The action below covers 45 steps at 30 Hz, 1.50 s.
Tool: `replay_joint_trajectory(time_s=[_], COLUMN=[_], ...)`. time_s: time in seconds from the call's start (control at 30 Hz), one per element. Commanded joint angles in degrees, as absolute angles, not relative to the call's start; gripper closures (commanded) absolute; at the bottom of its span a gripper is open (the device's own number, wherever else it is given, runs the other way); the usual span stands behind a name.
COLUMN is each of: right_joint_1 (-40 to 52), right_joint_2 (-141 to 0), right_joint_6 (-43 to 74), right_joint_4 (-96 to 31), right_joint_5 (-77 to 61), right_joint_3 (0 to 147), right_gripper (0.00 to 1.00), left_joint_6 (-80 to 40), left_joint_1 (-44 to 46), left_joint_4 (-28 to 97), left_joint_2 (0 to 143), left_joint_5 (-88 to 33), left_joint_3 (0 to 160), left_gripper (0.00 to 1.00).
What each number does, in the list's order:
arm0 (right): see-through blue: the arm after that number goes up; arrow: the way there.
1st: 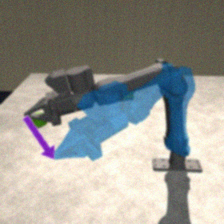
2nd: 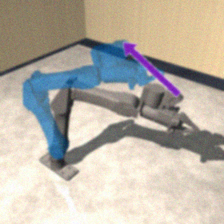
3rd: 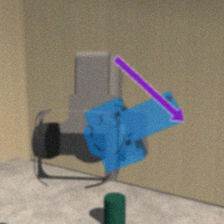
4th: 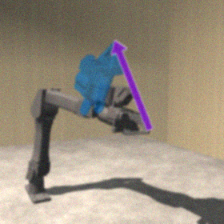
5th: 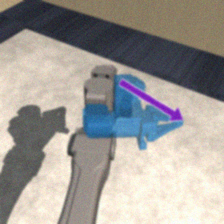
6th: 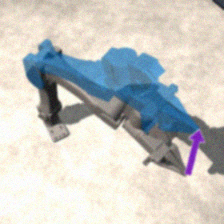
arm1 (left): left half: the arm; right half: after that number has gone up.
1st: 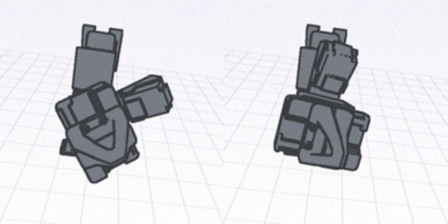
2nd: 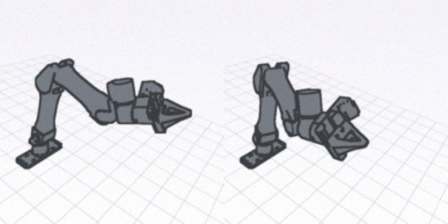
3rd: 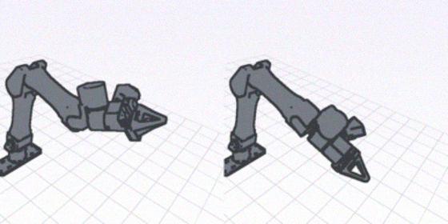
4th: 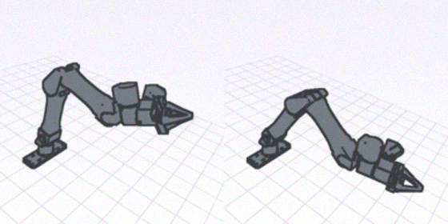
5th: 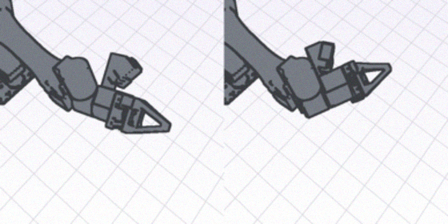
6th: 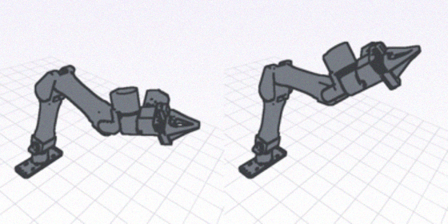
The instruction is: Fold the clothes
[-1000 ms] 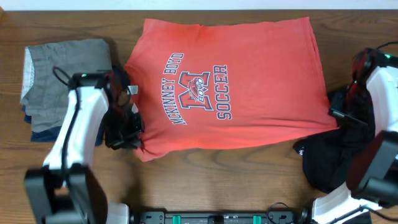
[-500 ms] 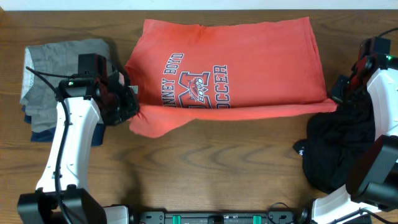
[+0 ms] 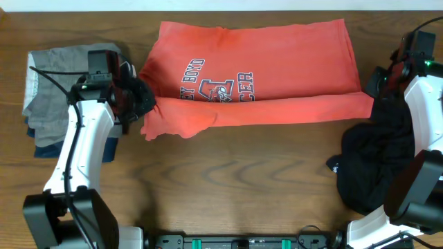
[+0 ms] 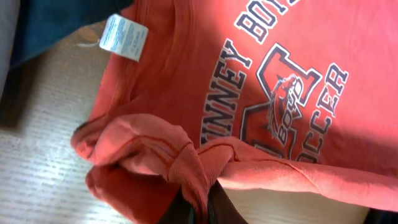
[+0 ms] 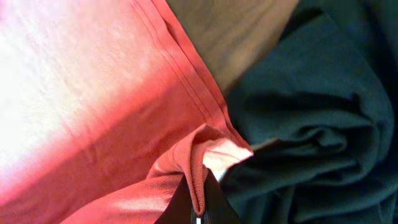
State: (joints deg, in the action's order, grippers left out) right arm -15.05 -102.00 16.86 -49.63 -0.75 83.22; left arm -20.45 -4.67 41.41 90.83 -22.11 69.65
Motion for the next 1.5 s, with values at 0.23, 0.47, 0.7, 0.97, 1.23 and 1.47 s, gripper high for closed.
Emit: replay_joint_trajectory(time_s=[0.23,0.47,0.7,0.97,1.23,1.47], right_joint_1=[-13.5,-13.1,-12.6,-12.4,-14.9,-16.6], right_joint_2=[-105.5,-108.4,-109.9,-109.8,-109.6,-109.6], right_joint_6=[16.0,16.2,16.3,16.2,19.1,17.5], right_joint_4=[-41.9,-37.4,-33.9,-34.3,-52.6,-56.4], right_joint_5=[-0.7,-0.7,-1.0,-1.1,5.1,5.0], right_joint_3=[80.8,80.5,80.5,80.5,80.4,75.4], right_gripper=[0.99,0.98,0.91,0.3,0.79,0.88], left_joint_6=[-21.4,-21.3,-21.5,-21.5,-20.6,-20.6], left_joint_1=[-5.1,-5.0,-4.7,-4.7,-4.6,-3.3], left_joint_4=[33.2,25.3,20.5,28.2,37.2,30.7], left_joint_2=[98.8,100.0,100.0,100.0,100.0,100.0], left_joint_5=[-21.4,-21.4,-21.4,-21.4,-21.4,-21.4], left_joint_3=[69.5,69.5,69.5,69.5,68.0,63.0], left_gripper=[0.94,0.88,0.83,0.78,0.78,0.78])
